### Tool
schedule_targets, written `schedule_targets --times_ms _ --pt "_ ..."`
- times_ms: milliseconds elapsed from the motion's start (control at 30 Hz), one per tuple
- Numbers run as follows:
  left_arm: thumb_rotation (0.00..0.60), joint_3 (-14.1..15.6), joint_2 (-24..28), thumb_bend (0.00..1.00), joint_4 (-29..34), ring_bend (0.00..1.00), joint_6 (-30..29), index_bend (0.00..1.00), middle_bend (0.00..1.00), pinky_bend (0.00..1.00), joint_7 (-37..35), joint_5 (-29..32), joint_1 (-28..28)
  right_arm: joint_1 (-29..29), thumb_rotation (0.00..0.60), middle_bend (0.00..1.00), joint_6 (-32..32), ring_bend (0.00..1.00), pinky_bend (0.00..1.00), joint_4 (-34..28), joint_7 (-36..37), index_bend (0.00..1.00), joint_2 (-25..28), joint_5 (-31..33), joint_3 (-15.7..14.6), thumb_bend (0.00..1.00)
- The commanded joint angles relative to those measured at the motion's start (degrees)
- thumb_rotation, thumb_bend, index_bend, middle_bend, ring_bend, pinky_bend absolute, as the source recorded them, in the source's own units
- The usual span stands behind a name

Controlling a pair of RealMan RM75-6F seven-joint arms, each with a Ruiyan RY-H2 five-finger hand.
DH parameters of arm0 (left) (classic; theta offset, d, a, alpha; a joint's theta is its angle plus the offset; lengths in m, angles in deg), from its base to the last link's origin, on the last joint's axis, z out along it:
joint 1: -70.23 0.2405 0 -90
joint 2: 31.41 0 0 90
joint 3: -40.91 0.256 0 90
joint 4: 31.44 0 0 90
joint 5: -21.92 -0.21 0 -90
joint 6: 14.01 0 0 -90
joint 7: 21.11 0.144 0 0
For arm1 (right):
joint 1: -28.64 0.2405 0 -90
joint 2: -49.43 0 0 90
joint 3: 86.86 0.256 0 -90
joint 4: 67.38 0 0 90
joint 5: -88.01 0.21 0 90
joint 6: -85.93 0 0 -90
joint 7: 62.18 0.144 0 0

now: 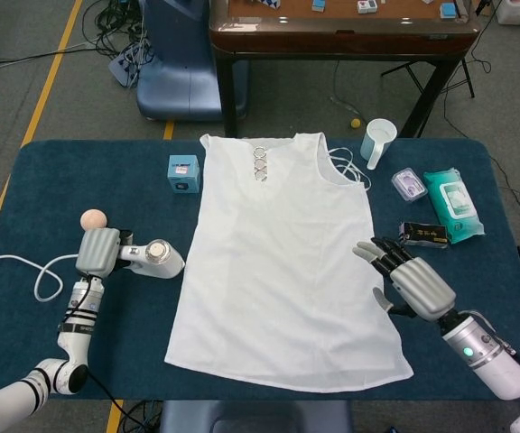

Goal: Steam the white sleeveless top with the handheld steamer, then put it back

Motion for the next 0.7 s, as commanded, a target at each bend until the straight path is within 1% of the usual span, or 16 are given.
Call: schedule_targets --times_ms 33,167,500,633,700 --pt "0.6 0.19 -0.15 0.12 -1.76 0.63 0.48 0.8 0.75 0.67 -1.35 0.35 0.64 -0.09 0.6 0.1 -1.27 0.0 0.0 -1.51 -1.03 0.0 1.87 1.36 1.64 0.54" --pt "0.6 0.57 -1.15 0.12 -4.69 0.63 1.07 0.8 0.75 0.67 -2.82 0.34 1.07 -0.8 0.6 0.1 -2.16 0.0 0.0 -2.54 -1.98 0.0 2.87 2.23 2.56 0.51" --pt "0.6 1.66 -4.76 0.12 -13.43 0.61 2.13 0.79 0.74 0.67 -5.45 -1.05 1.03 -2.1 0.6 0.1 -2.6 0.0 0.0 -3.43 -2.81 0.0 3.81 3.02 3.44 0.51" --pt "0.6 2.17 -5.15 0.12 -14.59 0.59 2.01 0.74 0.7 0.67 -6.5 -1.95 1.2 -2.47 0.6 0.1 -2.6 0.0 0.0 -3.17 -2.49 0.0 3.75 3.39 3.77 0.51" --pt "0.6 2.76 -5.25 0.11 -15.07 0.56 1.74 0.67 0.65 0.65 -6.07 -2.65 1.38 -2.62 0.6 0.1 -2.59 0.0 0.0 -2.97 -2.4 0.0 3.73 3.43 3.91 0.51"
